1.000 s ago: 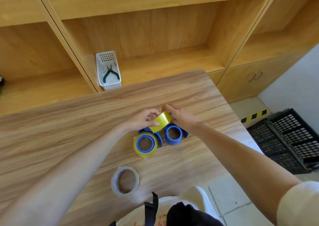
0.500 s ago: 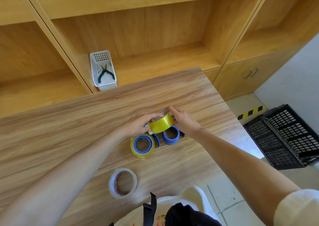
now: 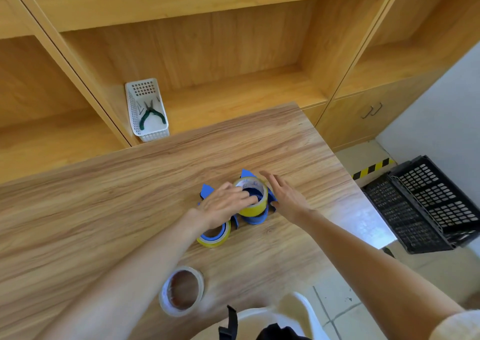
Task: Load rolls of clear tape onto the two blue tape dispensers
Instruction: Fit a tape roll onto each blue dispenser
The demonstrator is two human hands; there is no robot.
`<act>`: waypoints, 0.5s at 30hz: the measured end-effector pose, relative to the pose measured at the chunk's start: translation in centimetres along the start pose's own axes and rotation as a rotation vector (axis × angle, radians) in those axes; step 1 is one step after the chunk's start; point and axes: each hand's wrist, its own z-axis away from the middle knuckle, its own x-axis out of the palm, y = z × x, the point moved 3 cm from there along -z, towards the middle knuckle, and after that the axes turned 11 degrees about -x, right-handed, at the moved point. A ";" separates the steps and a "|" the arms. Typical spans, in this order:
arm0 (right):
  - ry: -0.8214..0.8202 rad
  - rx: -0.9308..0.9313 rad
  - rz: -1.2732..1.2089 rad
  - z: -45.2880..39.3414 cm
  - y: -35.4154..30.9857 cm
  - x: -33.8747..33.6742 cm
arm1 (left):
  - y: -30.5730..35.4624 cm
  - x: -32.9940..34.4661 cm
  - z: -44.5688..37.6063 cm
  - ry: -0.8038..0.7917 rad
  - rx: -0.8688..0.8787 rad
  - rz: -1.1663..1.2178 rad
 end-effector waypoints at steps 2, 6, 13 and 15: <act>-0.027 0.053 -0.005 0.2 0.8 0.6 | 0.2 0.1 -0.2 0.001 0.057 -0.022; -0.035 0.108 -0.062 0.3 1.3 1.6 | 0.1 0.9 -0.4 -0.001 0.112 -0.068; -0.023 0.114 -0.137 -0.8 1.7 2.1 | 0.3 1.5 -1.4 -0.088 0.137 -0.062; -0.024 0.108 -0.149 -1.3 1.8 1.9 | 0.3 1.9 -1.8 -0.120 0.133 -0.075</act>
